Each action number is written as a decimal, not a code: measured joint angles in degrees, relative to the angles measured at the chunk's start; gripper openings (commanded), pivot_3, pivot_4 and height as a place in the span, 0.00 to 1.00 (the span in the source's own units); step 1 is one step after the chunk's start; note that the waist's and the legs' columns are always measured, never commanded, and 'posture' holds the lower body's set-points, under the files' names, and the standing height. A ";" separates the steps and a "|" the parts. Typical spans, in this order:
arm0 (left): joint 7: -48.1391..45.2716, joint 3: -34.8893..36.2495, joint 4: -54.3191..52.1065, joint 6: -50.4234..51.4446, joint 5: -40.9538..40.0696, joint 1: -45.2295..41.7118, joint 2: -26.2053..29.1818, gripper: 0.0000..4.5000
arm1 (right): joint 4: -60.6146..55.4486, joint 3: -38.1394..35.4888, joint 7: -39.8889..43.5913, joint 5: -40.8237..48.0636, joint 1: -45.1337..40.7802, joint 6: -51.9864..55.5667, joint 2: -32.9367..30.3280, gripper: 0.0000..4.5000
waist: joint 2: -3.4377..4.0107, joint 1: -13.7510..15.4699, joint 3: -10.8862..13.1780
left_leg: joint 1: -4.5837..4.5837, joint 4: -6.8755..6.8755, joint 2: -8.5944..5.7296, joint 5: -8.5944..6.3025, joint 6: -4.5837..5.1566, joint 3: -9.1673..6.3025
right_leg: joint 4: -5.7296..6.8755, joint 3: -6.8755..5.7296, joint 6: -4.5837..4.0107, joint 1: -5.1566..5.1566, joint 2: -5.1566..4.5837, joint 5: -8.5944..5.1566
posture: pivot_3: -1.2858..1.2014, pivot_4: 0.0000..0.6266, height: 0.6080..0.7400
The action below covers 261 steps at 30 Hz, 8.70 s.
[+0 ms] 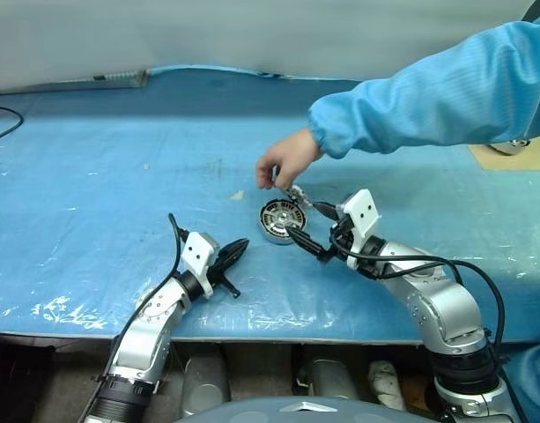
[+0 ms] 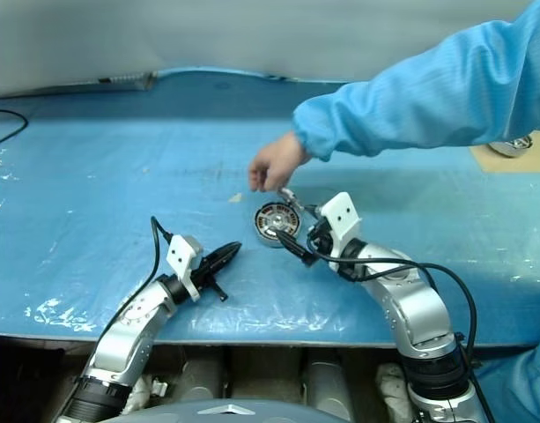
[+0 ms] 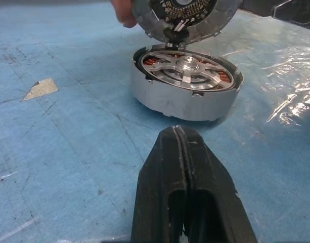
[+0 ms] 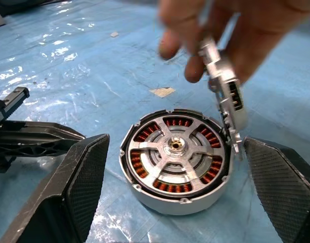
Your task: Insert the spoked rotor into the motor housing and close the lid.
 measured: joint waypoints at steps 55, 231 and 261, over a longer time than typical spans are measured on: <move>0.66 -0.19 -1.52 -1.15 -0.23 -0.11 0.97 0.00 | 20.48 7.08 -3.96 -6.98 -16.20 -7.06 13.77 0.00 | 0.20 -0.05 -0.14 | 0.09 0.09 0.00 0.00 0.00 0.00 | 0.12 0.01 -0.02 -0.04 0.00 0.01 | 0.52 0.24 1.00; 7.42 10.14 16.94 50.08 -20.95 -34.20 -5.22 0.00 | 9.03 -10.76 -5.41 12.02 1.62 8.41 12.16 1.00 | 0.06 0.22 -0.77 | 0.01 -0.73 -0.23 0.00 -0.01 -0.09 | -0.61 -0.04 0.24 0.20 -0.06 -0.16 | 0.52 0.24 1.00; 6.72 10.08 15.74 48.16 -19.43 -32.34 -6.56 0.00 | 19.80 -31.46 -26.37 43.47 -5.31 39.57 23.03 0.24 | 0.12 0.51 -0.80 | 0.00 -1.06 -0.27 0.02 -0.05 -0.09 | -0.93 -0.12 0.47 0.23 -0.06 0.00 | 0.52 0.24 1.00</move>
